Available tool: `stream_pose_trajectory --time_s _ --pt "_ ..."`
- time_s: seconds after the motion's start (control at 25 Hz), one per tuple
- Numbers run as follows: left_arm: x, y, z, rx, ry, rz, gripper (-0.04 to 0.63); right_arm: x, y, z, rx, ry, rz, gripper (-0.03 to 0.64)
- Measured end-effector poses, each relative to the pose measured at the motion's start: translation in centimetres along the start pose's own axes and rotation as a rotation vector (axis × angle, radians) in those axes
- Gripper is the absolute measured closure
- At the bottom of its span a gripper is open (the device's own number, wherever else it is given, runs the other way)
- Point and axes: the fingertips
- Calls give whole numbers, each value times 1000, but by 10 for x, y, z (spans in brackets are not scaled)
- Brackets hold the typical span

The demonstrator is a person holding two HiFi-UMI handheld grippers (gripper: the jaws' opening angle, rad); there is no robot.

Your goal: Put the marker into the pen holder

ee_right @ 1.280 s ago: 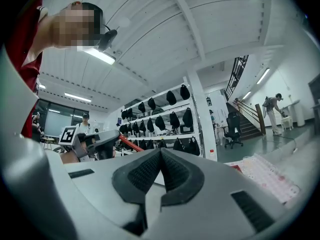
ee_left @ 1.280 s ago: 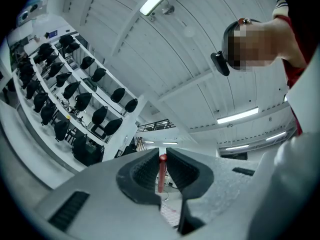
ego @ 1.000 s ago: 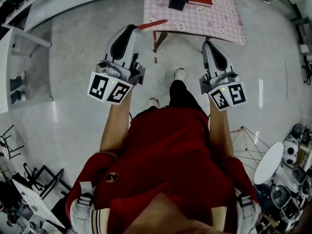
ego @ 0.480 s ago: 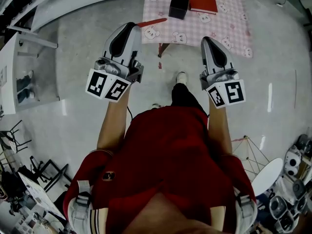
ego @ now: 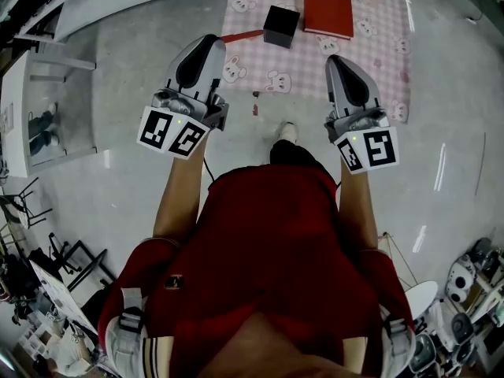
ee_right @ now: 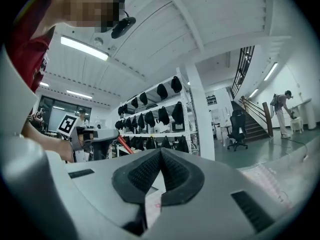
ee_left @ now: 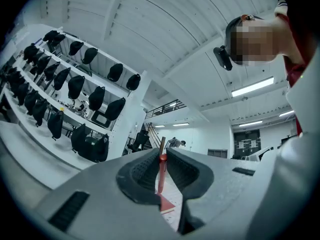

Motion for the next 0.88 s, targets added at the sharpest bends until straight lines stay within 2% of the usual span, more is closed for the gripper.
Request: stream_pose_trajectory --time_s 0.28,0.56,0.88 --pt "57 25 12 14 -51 67 546 28 7 -47 28 -59 7 618" --pt "90 49 25 14 -89 124 546 44 14 -71 37 -104 14 618" --pt "113 70 38 13 -77 174 546 53 13 -87 26 -71 31 618"
Point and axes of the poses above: the fingertips, and each gripper's own axes: x forward along the fingers, z to its left, y out of its underside, and after that the axes turned 8 degrees about z, right-handed
